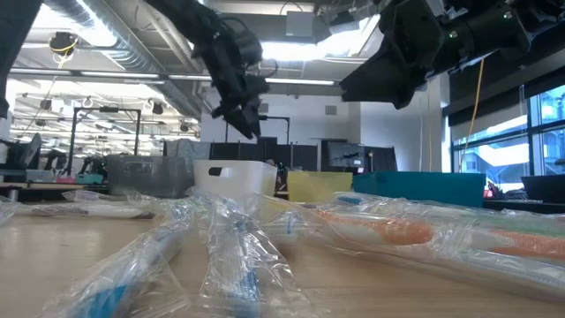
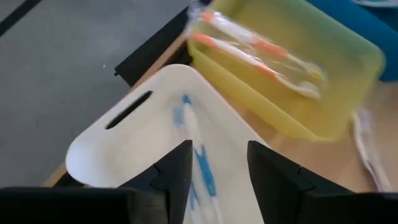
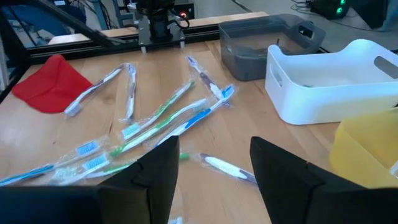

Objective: Pick & Place Toothbrushes
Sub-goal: Put the blue toothbrush into the white bin

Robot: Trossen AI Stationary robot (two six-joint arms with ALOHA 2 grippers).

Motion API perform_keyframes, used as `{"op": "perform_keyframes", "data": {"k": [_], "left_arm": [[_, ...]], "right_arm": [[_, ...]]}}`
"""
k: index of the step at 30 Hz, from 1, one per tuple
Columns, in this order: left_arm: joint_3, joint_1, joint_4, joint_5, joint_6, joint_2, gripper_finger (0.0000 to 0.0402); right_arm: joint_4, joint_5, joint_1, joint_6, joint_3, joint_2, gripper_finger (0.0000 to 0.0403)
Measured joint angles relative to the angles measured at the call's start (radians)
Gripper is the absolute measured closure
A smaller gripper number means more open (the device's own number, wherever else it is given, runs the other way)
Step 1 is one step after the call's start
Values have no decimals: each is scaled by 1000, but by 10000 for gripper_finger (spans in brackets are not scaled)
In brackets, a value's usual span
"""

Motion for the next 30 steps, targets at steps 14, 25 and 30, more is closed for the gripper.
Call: {"op": "perform_keyframes", "data": {"k": [14, 25, 30], "left_arm": [[-354, -177, 257, 1, -22, -216, 265], [-600, -369, 555, -3, -112, -362, 269], [-674, -443, 701, -10, -166, -346, 270]], "right_arm": [[-93, -63, 31, -70, 1, 0, 236], [-475, -44, 9, -131, 181, 0, 230], [-593, -40, -12, -133, 236, 0, 222]]}}
